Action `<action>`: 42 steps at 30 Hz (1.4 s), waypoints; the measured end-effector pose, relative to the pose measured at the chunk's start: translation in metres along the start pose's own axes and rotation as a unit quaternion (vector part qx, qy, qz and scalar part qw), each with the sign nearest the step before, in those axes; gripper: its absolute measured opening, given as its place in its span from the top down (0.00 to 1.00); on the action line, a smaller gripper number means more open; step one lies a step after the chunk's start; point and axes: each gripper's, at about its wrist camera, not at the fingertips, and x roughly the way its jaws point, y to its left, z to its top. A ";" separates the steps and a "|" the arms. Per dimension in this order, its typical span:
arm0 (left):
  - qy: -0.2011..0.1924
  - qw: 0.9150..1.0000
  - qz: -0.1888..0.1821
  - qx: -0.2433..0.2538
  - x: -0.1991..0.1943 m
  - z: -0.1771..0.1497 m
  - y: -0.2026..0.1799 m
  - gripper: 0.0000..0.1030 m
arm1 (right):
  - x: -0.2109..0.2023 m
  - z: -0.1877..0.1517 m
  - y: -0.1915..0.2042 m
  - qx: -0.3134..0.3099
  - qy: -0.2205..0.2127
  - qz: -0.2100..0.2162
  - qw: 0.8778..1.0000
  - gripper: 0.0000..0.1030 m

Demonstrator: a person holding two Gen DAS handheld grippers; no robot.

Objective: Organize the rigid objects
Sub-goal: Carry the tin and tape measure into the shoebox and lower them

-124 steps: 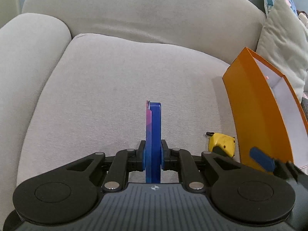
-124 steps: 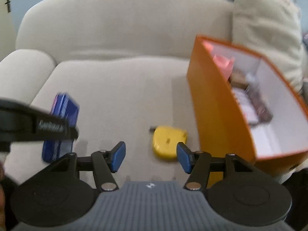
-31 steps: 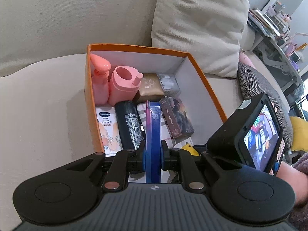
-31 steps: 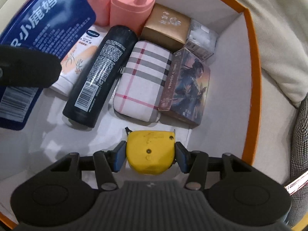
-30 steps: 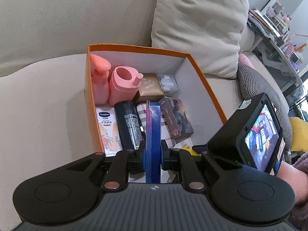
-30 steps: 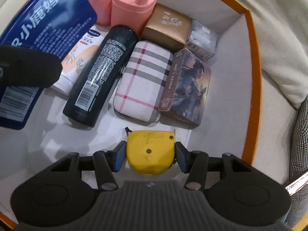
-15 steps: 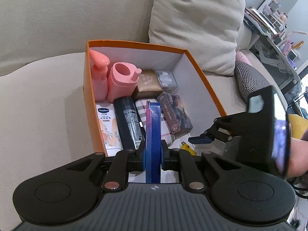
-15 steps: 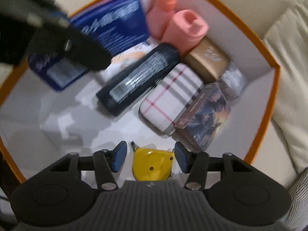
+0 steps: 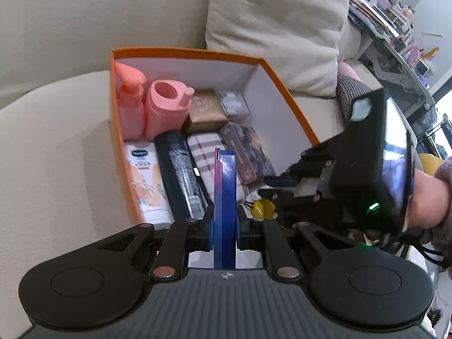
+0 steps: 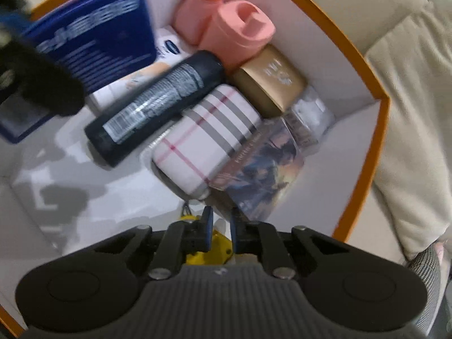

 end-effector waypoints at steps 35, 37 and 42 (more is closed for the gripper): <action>0.161 0.920 0.112 0.339 0.106 -0.020 -0.092 0.85 | -0.073 -0.056 -0.045 0.211 -0.165 0.045 0.962 0.80; 0.161 0.899 0.128 0.387 0.109 -0.027 -0.095 0.85 | -0.074 -0.058 -0.046 0.215 -0.164 0.055 0.961 0.80; 0.150 0.884 0.125 0.425 0.111 -0.034 -0.090 0.81 | -0.074 -0.061 -0.046 0.230 -0.166 0.061 0.957 0.79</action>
